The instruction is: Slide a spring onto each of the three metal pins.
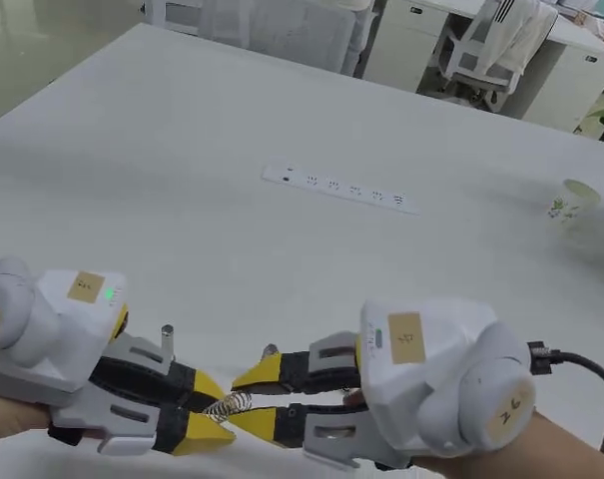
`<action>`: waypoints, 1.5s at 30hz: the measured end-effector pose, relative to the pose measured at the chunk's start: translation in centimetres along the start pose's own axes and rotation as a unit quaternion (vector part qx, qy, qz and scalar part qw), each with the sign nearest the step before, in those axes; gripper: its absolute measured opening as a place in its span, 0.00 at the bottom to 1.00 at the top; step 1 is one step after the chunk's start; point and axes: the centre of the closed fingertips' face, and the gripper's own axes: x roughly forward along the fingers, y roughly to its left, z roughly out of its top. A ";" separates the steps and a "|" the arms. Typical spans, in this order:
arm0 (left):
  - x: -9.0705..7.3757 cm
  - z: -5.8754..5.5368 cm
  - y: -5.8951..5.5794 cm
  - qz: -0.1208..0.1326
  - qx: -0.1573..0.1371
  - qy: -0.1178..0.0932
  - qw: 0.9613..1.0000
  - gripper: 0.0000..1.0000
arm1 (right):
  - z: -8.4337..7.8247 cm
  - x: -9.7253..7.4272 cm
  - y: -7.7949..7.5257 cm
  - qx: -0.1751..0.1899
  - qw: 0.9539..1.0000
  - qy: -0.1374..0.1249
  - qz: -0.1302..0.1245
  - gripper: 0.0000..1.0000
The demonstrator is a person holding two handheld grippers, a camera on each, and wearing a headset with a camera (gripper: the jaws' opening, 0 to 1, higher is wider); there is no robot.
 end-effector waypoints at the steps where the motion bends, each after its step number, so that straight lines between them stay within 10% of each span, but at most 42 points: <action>1: 0.0 0.0 0.0 0.001 0.000 0.000 1.000 0.03 | 0.0 0.0 0.0 -0.001 1.000 -0.001 0.000 0.08; 45: -0.3 0.9 0.1 0.004 -0.014 -0.015 1.000 0.06 | 1.8 0.7 -0.3 0.000 1.000 -0.014 0.004 0.07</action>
